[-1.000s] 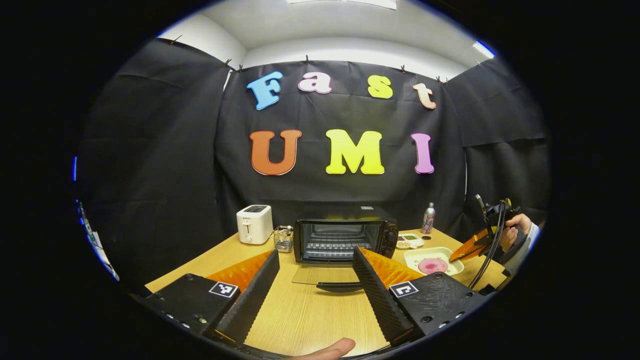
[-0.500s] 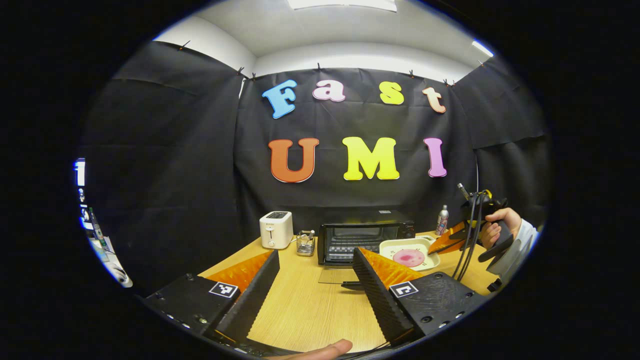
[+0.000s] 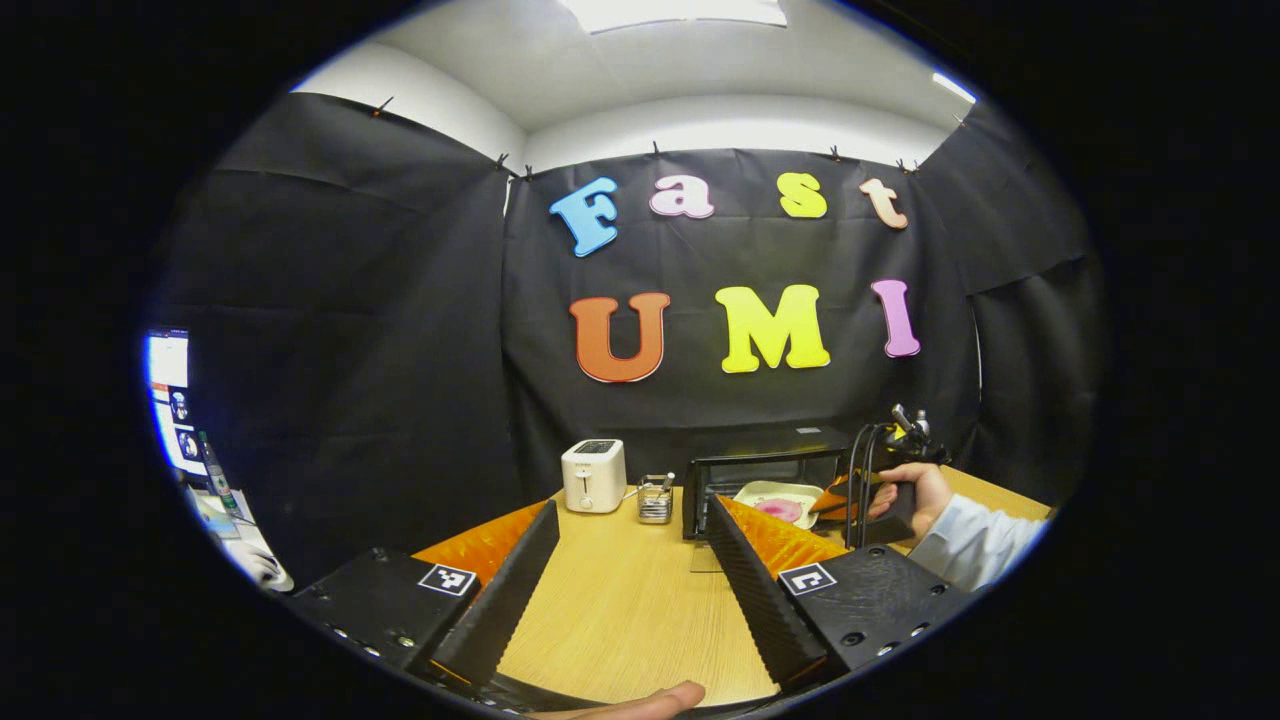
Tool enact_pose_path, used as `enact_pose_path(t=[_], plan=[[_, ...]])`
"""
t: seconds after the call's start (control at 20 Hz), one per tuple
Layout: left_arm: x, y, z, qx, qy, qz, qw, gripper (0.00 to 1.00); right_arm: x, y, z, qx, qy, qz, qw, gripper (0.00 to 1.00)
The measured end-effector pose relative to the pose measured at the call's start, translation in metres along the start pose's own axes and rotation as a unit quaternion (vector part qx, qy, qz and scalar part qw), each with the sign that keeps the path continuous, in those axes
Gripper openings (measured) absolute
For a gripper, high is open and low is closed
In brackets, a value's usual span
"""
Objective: Open the electric oven with the left hand, put the food in, and close the electric oven.
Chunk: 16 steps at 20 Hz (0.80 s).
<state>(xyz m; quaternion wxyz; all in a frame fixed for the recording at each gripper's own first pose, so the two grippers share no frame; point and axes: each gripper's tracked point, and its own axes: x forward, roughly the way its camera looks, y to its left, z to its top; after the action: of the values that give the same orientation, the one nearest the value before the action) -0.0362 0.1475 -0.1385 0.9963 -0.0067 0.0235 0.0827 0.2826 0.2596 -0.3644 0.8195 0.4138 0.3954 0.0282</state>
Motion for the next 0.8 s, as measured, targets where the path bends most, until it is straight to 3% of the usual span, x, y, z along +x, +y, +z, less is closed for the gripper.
enact_pose_path(t=[0.15,0.35,0.5,0.6,0.7,0.8], plan=[[0.007,0.010,-0.006,-0.010,0.000,0.004,1.000,0.94,0.031,0.007,0.012,0.053,-0.059,0.007,0.997,0.04],[0.015,0.024,-0.013,0.001,0.000,0.015,1.000,0.94,0.057,0.014,0.037,0.097,-0.143,0.011,0.985,0.01],[0.019,0.028,-0.019,0.021,0.004,0.020,1.000,0.94,0.069,0.021,0.057,0.085,-0.199,0.019,0.976,0.05],[0.022,0.030,-0.023,0.017,0.009,0.025,1.000,0.94,0.076,0.021,0.066,0.062,-0.220,0.013,0.973,0.02],[0.026,0.029,-0.026,0.006,0.013,0.025,1.000,0.94,0.085,0.017,0.066,0.040,-0.220,-0.002,0.975,0.07],[0.029,0.029,-0.032,-0.001,0.018,0.026,1.000,0.94,0.086,0.014,0.065,0.017,-0.213,-0.001,0.977,0.06]])
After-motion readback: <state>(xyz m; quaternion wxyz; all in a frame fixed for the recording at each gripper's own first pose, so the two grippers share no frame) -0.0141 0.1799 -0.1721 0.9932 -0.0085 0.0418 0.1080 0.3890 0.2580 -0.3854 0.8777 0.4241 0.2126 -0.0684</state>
